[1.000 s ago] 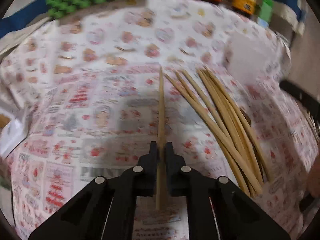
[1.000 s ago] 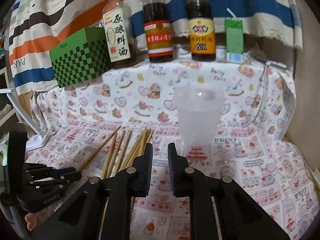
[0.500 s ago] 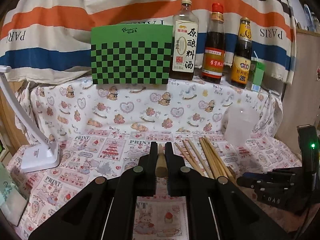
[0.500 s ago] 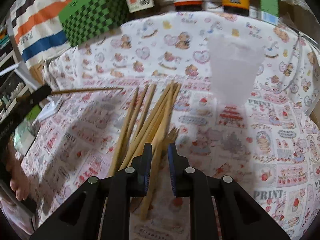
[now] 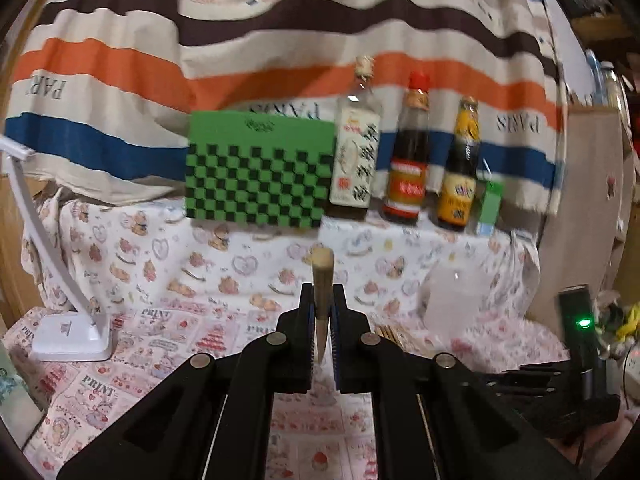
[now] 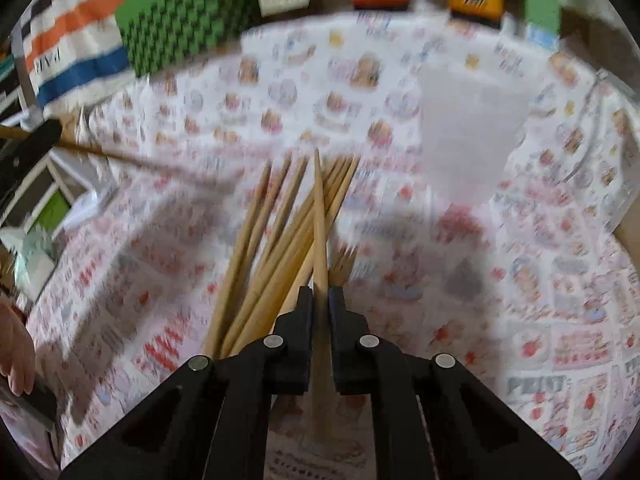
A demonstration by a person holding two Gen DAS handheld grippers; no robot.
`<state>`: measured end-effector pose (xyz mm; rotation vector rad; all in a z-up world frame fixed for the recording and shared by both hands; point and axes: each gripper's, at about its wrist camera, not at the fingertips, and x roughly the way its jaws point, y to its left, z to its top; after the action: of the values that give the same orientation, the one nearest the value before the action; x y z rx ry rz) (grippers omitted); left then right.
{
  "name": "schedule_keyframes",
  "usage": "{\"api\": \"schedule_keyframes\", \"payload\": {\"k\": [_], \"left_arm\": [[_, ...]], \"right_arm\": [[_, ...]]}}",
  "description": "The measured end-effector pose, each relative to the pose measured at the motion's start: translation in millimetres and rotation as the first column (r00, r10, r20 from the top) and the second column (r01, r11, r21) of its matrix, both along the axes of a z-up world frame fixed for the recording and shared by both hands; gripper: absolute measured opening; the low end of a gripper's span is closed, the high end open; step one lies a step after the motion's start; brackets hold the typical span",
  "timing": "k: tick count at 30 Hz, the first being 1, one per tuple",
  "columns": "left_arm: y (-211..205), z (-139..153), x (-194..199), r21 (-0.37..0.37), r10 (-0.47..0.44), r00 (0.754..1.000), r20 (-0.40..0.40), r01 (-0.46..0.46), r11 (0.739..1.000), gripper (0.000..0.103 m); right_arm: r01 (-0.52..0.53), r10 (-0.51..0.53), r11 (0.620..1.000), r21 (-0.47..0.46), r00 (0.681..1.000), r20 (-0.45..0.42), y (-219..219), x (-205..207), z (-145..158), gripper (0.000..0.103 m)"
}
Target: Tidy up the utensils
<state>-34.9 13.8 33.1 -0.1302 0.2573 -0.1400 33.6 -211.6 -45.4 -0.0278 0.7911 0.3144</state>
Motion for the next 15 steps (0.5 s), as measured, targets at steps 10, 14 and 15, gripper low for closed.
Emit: {"api": "schedule_keyframes", "payload": {"k": [10, 14, 15], "left_arm": [[11, 1, 2, -0.029, 0.022, 1.000, 0.010, -0.021, 0.999, 0.006], [10, 1, 0, -0.019, 0.029, 0.999, 0.023, -0.028, 0.999, 0.006], [10, 1, 0, -0.021, 0.027, 0.999, 0.022, -0.026, 0.999, 0.006]], "right_arm": [[0.006, -0.024, 0.997, 0.071, 0.966, 0.259, -12, -25, 44, 0.009], [0.008, -0.021, 0.998, 0.058, 0.970, 0.241, -12, -22, 41, 0.009], [0.009, -0.022, 0.999, 0.052, 0.971, 0.239, -12, -21, 40, 0.009]]}}
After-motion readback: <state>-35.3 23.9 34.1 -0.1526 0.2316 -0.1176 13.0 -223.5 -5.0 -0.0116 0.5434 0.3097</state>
